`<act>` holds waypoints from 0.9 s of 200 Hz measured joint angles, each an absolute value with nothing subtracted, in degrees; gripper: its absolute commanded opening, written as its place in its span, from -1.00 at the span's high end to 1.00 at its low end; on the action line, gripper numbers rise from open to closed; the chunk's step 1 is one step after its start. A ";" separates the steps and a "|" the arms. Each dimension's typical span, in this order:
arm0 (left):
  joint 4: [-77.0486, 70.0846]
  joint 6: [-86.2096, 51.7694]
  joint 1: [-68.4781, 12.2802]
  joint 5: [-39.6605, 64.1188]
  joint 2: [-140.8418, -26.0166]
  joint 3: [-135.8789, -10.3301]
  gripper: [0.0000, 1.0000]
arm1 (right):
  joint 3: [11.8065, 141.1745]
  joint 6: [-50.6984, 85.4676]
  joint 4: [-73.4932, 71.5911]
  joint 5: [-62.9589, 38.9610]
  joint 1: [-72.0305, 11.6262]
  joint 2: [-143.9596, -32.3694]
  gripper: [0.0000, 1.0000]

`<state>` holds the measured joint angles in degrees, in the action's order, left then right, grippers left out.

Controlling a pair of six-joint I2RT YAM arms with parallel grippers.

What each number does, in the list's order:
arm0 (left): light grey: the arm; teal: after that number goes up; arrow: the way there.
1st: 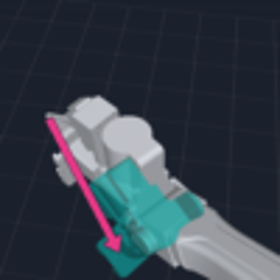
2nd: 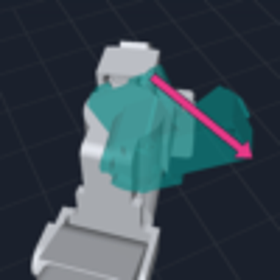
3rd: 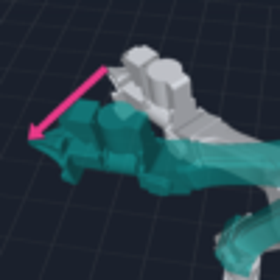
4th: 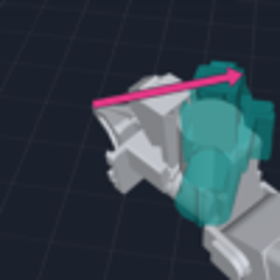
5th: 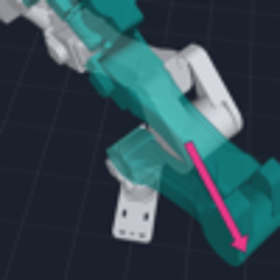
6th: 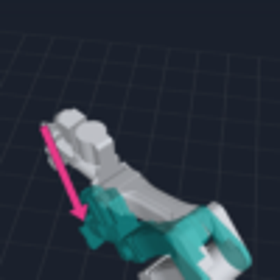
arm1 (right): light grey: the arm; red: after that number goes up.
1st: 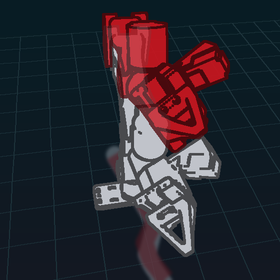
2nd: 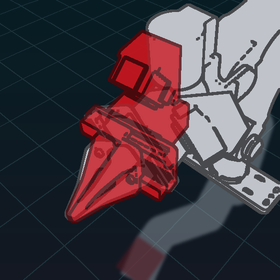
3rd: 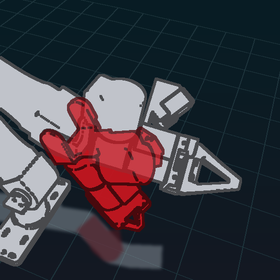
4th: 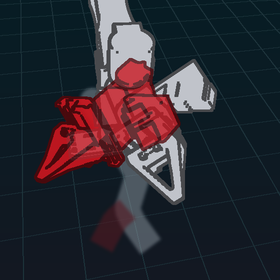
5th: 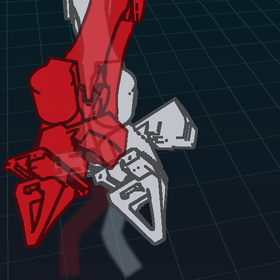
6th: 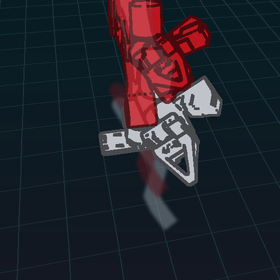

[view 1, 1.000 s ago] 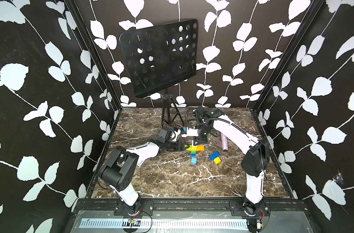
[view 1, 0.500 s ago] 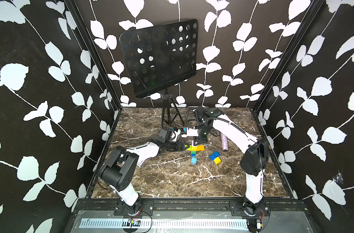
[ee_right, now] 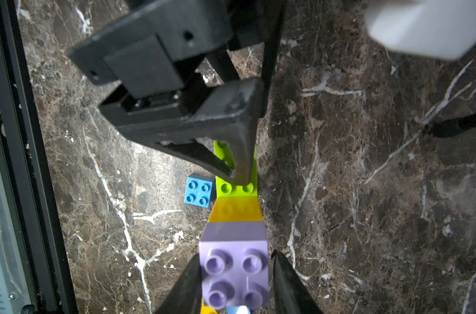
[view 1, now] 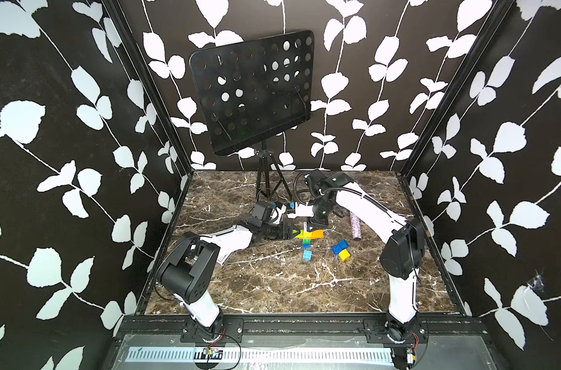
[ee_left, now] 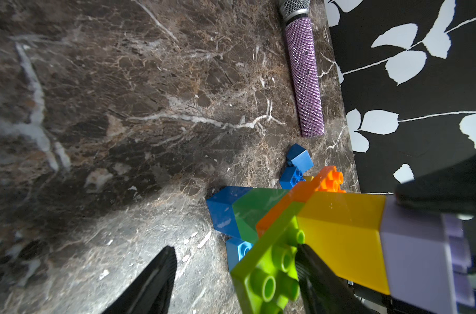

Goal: Assemble a fork with lego
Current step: Assemble the lego brick with the lego brick, then pick up the lego brick from the center of the board.

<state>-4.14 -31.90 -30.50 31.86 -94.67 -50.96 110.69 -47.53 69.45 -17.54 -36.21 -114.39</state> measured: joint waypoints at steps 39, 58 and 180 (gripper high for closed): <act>-4.10 -31.88 -30.50 31.05 -94.45 -51.27 -0.54 | 111.61 -45.78 68.20 -18.22 -36.21 -113.71 -0.13; -4.01 -31.94 -30.50 30.72 -93.65 -51.29 -0.56 | 111.61 -44.71 67.40 -18.26 -36.05 -112.40 -0.14; 3.66 -29.91 -28.10 20.21 -72.01 -41.71 -0.60 | 64.18 -6.46 44.16 -9.17 -28.51 -71.99 -0.11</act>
